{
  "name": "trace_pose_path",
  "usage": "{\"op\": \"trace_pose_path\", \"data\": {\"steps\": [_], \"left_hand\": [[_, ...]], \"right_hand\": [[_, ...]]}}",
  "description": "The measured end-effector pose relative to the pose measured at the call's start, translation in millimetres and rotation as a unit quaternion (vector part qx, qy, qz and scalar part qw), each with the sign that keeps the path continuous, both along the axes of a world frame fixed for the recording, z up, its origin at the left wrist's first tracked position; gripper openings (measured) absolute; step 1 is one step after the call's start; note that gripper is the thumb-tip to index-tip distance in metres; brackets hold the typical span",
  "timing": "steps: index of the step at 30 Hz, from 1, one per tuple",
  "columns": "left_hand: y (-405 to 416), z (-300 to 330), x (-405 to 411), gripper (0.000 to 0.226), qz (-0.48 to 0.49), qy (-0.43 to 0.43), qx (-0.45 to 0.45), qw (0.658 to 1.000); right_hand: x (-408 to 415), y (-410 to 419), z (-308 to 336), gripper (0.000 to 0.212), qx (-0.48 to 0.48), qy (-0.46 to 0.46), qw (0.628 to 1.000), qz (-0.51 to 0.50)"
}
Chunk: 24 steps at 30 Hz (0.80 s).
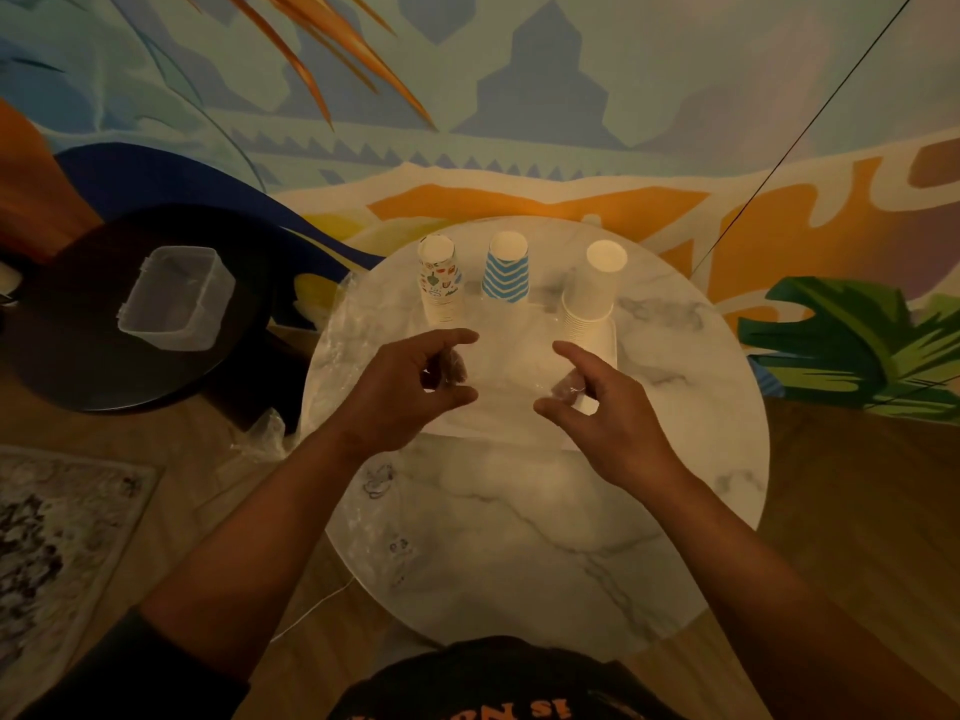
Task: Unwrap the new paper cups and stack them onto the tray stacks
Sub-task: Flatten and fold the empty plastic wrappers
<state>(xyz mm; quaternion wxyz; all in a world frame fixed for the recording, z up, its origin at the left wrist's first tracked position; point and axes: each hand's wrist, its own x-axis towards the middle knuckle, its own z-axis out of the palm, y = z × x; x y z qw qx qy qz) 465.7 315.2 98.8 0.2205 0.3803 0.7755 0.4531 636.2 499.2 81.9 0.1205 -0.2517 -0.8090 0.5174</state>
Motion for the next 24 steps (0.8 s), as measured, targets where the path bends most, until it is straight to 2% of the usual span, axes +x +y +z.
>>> {"op": "trace_pose_path", "data": {"steps": [4, 7, 10, 12, 17, 20, 22, 24], "left_hand": [[0.1, -3.2, -1.7, 0.039, 0.003, 0.019, 0.003, 1.0], [-0.5, -5.3, -3.7, 0.019, 0.016, 0.039, 0.0, 0.999], [-1.7, -9.8, -5.6, 0.01, 0.03, 0.013, 0.012, 0.999], [-0.2, -12.3, -1.6, 0.008, 0.034, -0.038, 0.036, 0.998], [11.8, -12.1, 18.5, 0.012, 0.068, -0.17, 0.093, 0.979], [15.6, -11.6, 24.8, 0.017, 0.093, -0.225, 0.112, 0.963], [13.7, -12.3, 25.9, 0.038, 0.078, -0.258, 0.084, 0.959], [10.5, -14.2, 27.7, 0.053, 0.049, -0.277, 0.036, 0.959]], "right_hand": [[2.7, 1.2, -8.7, 0.025, 0.115, 0.039, 0.993, 0.004], [4.2, 2.4, -10.9, 0.012, 0.123, 0.064, 0.99, 0.009], [5.9, 1.8, -6.2, 0.005, 0.074, 0.046, 0.996, -0.001], [5.6, 0.7, -4.7, 0.002, 0.026, 0.037, 0.999, -0.006], [0.6, -12.8, -7.1, 0.043, -0.188, 0.036, 0.981, 0.005], [-1.6, -22.0, -6.6, 0.027, -0.278, 0.03, 0.96, -0.001], [-2.6, -25.3, -6.7, 0.012, -0.273, 0.03, 0.961, -0.02], [-3.7, -27.0, -7.4, 0.011, -0.288, 0.04, 0.956, -0.047]]}}
